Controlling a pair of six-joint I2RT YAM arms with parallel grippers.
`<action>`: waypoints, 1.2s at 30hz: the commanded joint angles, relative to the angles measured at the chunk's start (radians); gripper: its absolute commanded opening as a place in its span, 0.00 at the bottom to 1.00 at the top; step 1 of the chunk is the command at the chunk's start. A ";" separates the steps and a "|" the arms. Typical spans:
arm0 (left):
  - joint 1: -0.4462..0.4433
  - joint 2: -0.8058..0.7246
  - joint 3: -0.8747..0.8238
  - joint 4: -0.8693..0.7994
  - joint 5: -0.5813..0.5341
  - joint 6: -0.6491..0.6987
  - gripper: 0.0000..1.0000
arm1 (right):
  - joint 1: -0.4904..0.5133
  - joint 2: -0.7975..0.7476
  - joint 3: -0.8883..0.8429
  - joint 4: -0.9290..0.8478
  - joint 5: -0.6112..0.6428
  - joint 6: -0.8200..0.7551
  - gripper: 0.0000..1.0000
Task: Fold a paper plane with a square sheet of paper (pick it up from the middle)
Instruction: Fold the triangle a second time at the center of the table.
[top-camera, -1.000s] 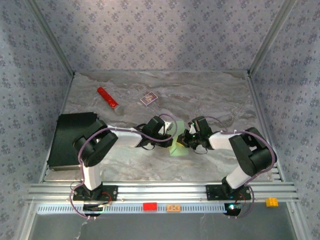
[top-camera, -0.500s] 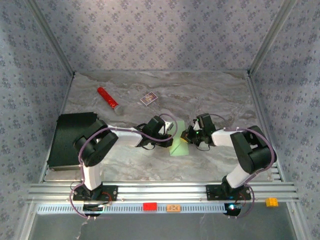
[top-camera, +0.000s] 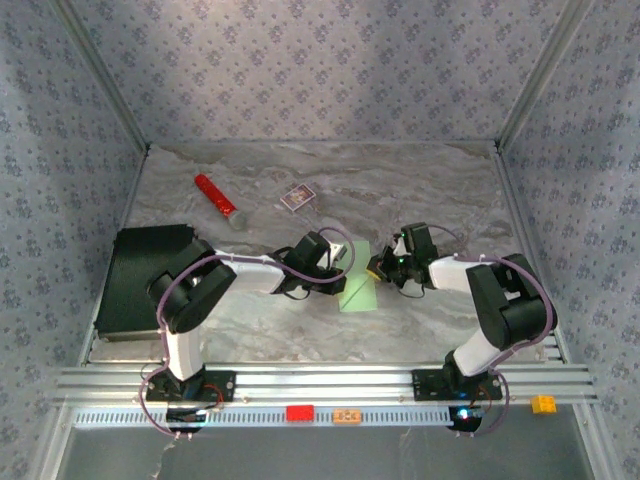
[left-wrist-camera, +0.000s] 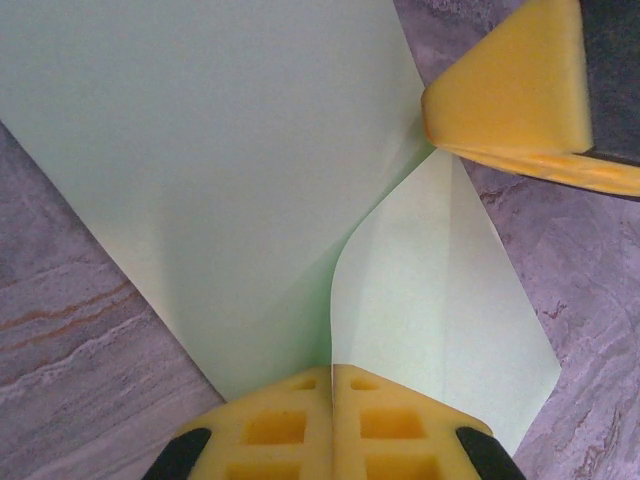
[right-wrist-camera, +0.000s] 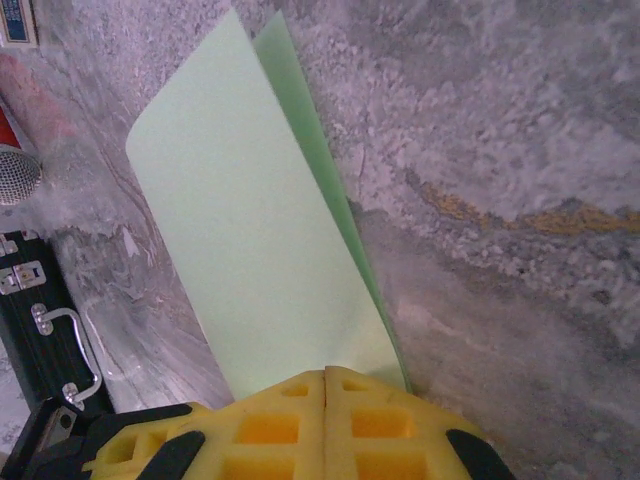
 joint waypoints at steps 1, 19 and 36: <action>0.001 0.018 0.003 -0.060 0.006 0.022 0.03 | -0.011 0.041 -0.020 -0.031 0.025 -0.003 0.06; 0.001 0.015 -0.001 -0.063 0.006 0.025 0.03 | 0.023 -0.113 0.006 -0.038 -0.013 -0.011 0.09; 0.001 0.016 0.000 -0.062 0.008 0.024 0.03 | 0.136 0.008 -0.110 0.055 0.032 0.058 0.06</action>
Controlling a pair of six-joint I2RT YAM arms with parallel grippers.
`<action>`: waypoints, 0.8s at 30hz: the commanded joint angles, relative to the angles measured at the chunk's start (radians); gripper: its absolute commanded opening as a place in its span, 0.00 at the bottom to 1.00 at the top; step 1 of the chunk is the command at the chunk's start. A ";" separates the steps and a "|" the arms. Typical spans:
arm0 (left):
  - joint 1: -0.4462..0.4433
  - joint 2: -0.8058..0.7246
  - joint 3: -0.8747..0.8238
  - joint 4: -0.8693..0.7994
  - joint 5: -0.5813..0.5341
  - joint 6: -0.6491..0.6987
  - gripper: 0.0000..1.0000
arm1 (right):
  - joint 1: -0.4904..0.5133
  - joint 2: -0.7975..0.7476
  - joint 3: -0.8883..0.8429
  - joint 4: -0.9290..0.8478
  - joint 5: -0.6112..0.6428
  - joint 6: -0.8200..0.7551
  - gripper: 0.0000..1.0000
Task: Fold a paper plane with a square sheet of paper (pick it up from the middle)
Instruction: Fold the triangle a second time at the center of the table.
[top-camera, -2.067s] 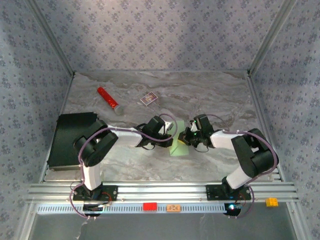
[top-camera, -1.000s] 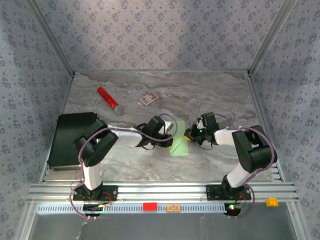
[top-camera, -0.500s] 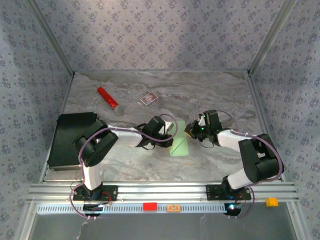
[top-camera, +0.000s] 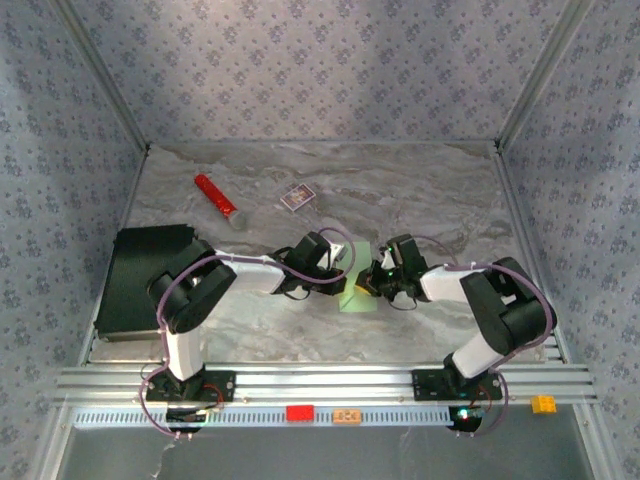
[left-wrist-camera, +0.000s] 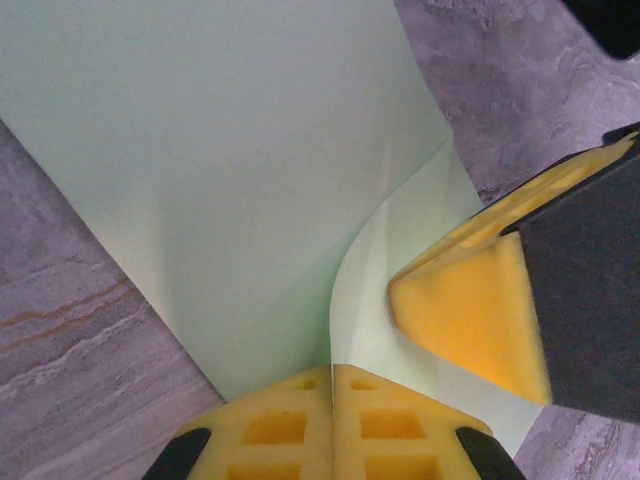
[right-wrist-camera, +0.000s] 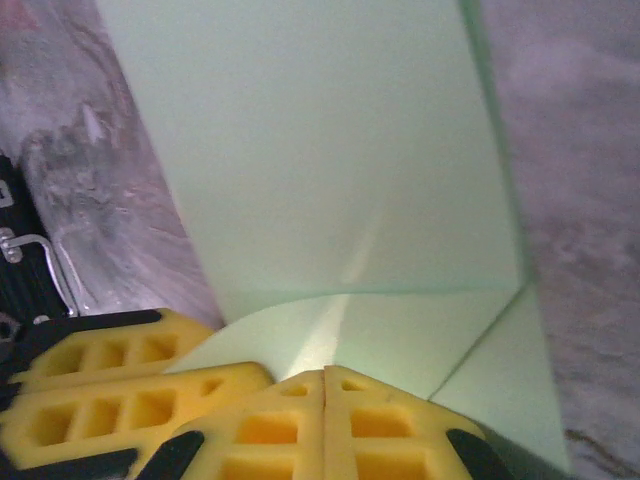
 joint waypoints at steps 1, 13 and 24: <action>0.001 0.015 0.001 -0.061 0.006 0.015 0.03 | -0.002 0.030 -0.045 -0.011 0.044 0.010 0.06; 0.009 -0.133 0.017 -0.169 -0.095 -0.045 0.31 | -0.020 0.025 -0.052 -0.006 0.065 0.023 0.06; -0.022 -0.197 0.023 -0.191 0.128 -0.084 0.14 | -0.017 0.014 -0.046 -0.017 0.078 0.036 0.06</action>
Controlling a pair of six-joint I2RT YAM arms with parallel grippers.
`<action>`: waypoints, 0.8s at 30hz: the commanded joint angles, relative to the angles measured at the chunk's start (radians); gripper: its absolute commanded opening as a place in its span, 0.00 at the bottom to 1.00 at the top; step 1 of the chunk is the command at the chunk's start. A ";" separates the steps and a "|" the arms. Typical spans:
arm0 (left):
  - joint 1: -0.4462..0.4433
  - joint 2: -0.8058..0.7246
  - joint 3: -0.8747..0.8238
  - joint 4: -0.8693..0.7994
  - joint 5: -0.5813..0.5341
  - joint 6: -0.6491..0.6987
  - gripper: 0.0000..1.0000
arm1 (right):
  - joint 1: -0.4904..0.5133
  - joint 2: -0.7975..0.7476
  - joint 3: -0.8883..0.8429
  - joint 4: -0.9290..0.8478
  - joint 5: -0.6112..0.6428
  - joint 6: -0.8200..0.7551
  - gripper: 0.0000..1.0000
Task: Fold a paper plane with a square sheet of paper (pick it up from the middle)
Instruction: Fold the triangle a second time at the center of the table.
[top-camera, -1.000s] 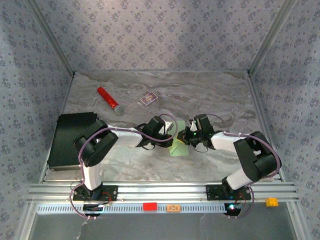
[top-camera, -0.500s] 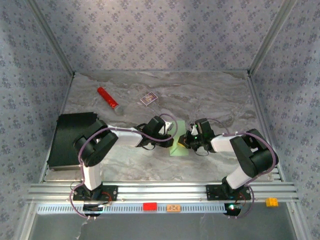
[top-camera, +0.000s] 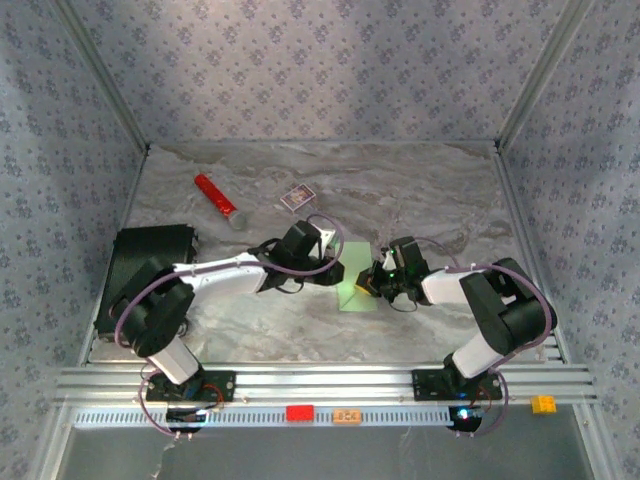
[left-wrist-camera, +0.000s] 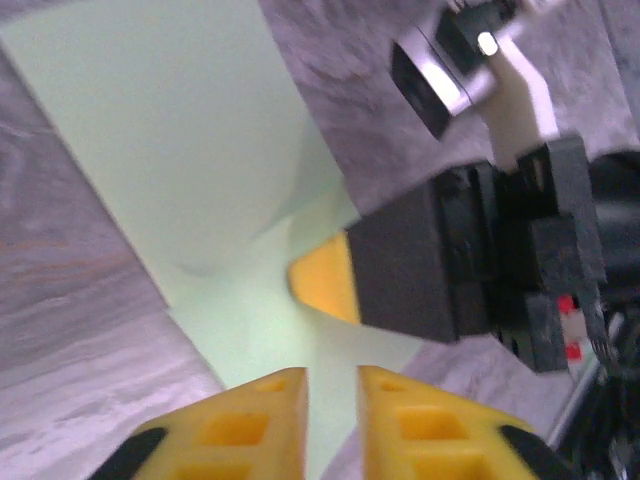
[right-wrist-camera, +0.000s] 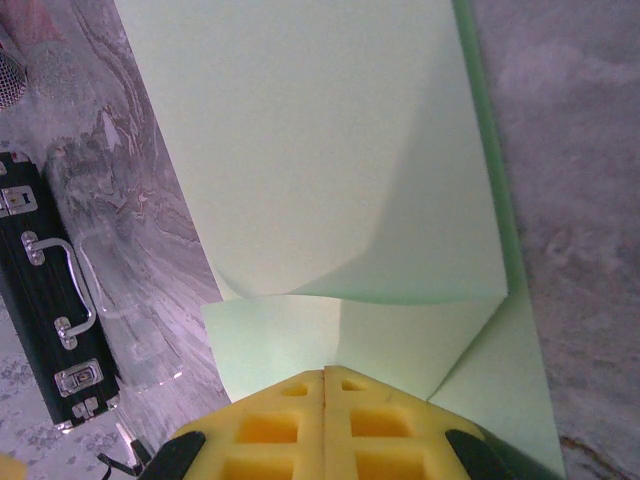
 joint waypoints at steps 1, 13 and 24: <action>-0.026 0.041 0.022 -0.026 0.132 -0.011 0.13 | -0.008 0.015 -0.011 -0.089 0.081 0.011 0.06; -0.055 0.207 0.113 -0.013 0.226 -0.026 0.12 | -0.010 0.015 -0.011 -0.094 0.079 0.009 0.06; -0.054 0.270 0.132 -0.104 0.189 0.016 0.12 | -0.014 0.016 -0.011 -0.097 0.077 0.005 0.06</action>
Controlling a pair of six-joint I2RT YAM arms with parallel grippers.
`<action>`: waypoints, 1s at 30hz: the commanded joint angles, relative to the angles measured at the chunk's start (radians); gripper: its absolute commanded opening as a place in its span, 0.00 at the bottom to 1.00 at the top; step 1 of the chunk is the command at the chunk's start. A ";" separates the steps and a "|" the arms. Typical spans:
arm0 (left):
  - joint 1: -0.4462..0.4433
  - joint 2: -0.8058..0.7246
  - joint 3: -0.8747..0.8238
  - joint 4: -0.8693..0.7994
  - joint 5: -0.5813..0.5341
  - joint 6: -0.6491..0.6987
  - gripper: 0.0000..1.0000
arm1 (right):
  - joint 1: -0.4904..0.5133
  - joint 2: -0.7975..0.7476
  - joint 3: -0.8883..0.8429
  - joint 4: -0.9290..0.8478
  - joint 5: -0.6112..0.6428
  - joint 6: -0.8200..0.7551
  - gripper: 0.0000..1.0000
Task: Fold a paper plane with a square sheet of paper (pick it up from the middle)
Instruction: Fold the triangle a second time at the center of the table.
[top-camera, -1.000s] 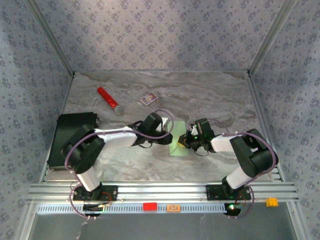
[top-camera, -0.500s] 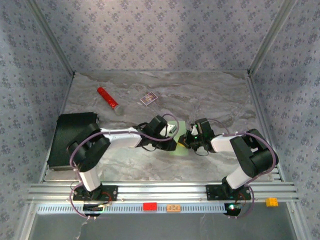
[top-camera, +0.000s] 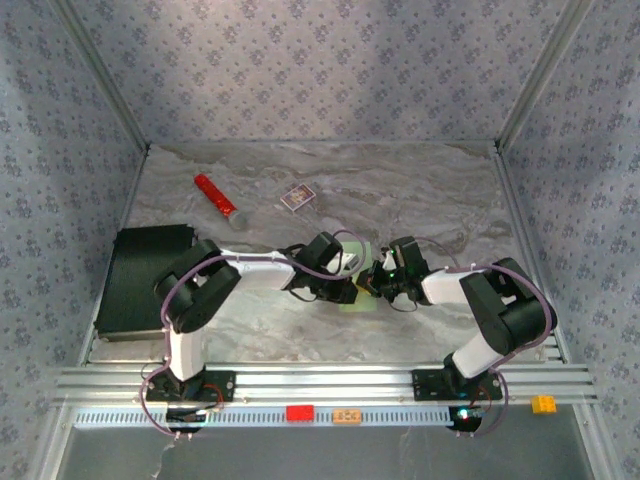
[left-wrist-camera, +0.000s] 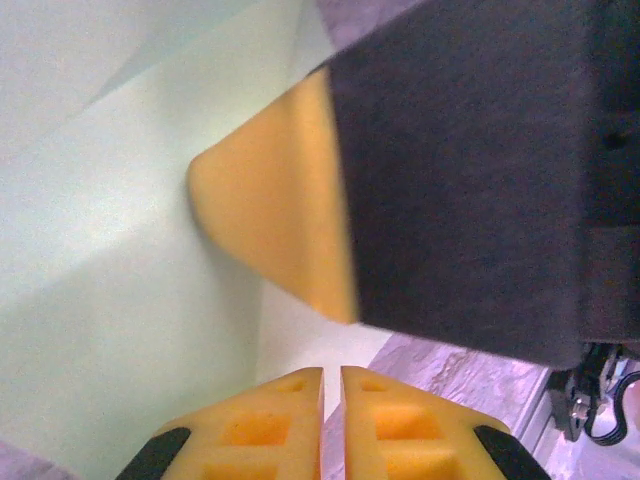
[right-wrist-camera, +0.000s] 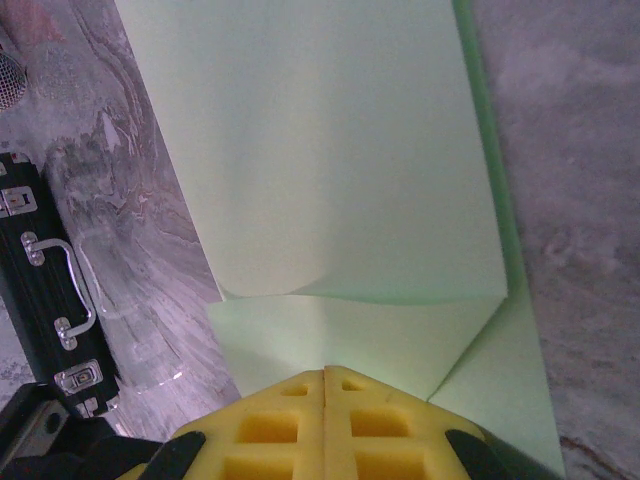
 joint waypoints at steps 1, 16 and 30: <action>-0.008 0.014 0.015 -0.055 -0.004 0.033 0.12 | -0.015 0.016 -0.013 -0.096 0.077 0.004 0.06; -0.008 -0.014 -0.057 -0.065 -0.011 0.055 0.12 | -0.037 0.019 -0.021 -0.109 0.071 -0.011 0.06; -0.008 -0.080 -0.159 -0.053 0.024 0.020 0.11 | -0.042 0.002 -0.018 -0.124 0.068 -0.017 0.06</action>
